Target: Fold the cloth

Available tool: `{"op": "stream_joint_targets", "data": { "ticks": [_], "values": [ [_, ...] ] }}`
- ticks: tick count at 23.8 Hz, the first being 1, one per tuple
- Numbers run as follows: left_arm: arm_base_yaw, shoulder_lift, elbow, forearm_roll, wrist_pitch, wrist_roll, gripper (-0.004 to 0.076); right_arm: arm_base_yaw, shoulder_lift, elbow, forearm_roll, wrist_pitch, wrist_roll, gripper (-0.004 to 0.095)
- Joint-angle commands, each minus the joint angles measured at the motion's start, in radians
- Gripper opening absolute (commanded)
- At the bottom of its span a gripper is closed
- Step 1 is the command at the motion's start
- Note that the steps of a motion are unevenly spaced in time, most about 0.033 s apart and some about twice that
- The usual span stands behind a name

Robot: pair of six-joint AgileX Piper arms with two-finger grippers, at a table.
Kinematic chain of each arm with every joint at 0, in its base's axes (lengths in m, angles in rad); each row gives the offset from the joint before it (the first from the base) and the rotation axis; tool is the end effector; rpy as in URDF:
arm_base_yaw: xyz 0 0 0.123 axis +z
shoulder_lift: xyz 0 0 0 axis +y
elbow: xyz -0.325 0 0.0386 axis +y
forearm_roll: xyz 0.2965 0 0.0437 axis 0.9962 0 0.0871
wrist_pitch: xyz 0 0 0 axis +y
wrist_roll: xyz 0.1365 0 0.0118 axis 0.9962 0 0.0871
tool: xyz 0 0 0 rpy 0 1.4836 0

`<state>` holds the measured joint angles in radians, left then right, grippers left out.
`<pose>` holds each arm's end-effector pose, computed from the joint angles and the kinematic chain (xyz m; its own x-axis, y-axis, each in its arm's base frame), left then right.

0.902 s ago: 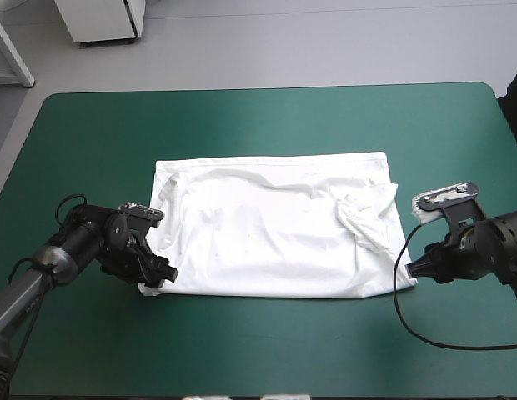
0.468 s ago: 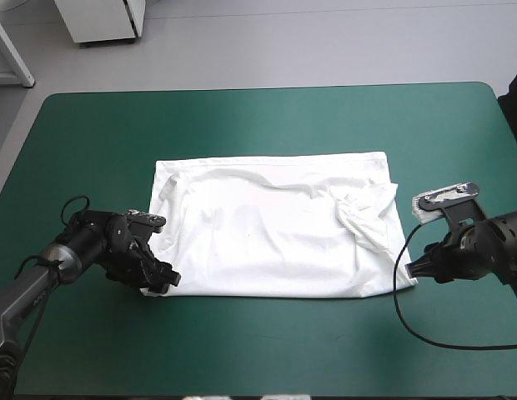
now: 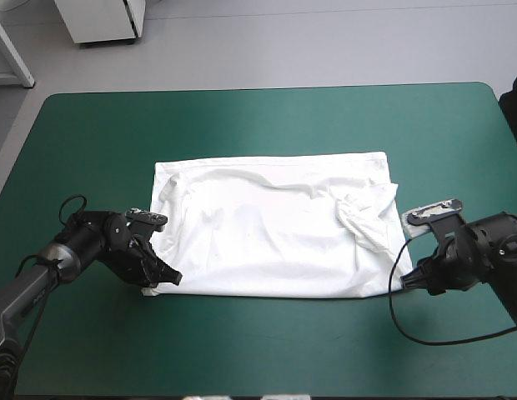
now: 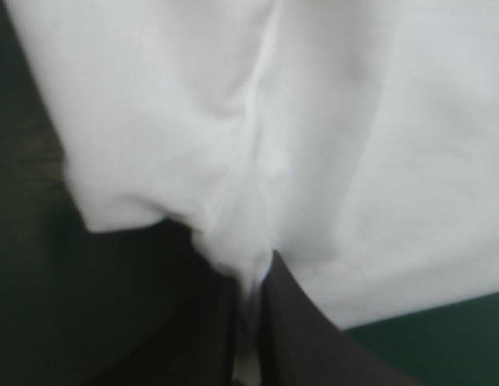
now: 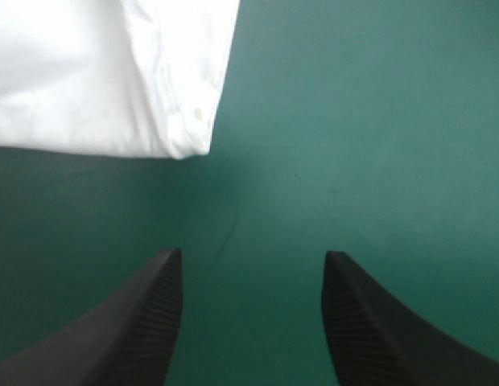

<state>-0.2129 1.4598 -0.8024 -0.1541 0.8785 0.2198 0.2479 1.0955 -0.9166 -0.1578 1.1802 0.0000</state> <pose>0.2712 -0.0752 0.1687 -0.9352 0.3248 -0.1408 0.3399 0.9350 -0.1009 0.2235 0.0360 0.2905 -0.9113 -0.2924 -0.2898 -0.2563 0.9539 -0.1565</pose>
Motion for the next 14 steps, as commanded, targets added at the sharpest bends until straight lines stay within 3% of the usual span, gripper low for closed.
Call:
{"op": "stream_joint_targets", "data": {
  "ticks": [1, 14],
  "values": [
    [-0.008, 0.015, 0.017, -0.076, -0.013, 0.012, -0.0009, -0.002, 0.043, -0.015, 0.035, -0.13, 0.0, 0.0498],
    [-0.008, 0.015, 0.015, -0.058, 0.011, 0.012, -0.0009, -0.005, 0.381, -0.015, 0.105, -0.216, -0.046, 0.0502]
  ]
}}
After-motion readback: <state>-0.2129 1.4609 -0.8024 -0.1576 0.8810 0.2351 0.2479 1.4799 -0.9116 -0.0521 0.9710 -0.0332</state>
